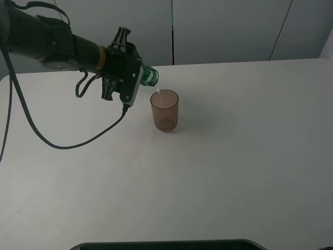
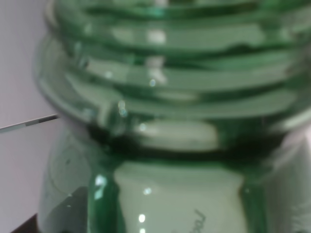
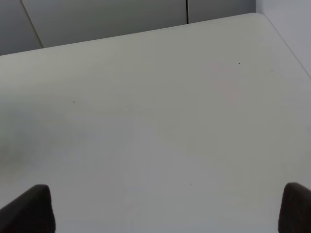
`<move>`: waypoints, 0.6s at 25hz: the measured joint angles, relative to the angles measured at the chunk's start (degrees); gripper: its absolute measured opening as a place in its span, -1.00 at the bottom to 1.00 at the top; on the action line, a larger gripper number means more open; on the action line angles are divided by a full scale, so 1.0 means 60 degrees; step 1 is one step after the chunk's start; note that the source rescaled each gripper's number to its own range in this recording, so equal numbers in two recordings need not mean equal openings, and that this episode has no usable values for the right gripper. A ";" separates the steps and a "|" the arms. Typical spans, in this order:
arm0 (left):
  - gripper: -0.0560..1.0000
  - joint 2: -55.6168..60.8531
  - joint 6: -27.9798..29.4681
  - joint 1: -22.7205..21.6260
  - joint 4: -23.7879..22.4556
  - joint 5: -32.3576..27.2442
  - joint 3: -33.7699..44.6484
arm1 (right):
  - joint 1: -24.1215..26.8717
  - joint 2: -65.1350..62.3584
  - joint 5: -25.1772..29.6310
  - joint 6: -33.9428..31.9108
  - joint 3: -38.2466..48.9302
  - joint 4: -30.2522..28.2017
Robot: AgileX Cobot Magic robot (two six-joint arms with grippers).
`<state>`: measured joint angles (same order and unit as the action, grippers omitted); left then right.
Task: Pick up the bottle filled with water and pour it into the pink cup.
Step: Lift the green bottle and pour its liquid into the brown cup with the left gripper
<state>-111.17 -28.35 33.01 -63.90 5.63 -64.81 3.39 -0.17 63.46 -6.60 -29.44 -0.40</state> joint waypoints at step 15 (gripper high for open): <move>-0.89 0.0000 -0.0225 0.0000 -0.0021 -0.0111 0.0000 | 0.0000 0.0000 0.0000 0.0000 0.0000 0.0000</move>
<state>-111.17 -29.70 33.01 -64.03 4.97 -64.81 3.39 -0.17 63.46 -6.60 -29.44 -0.40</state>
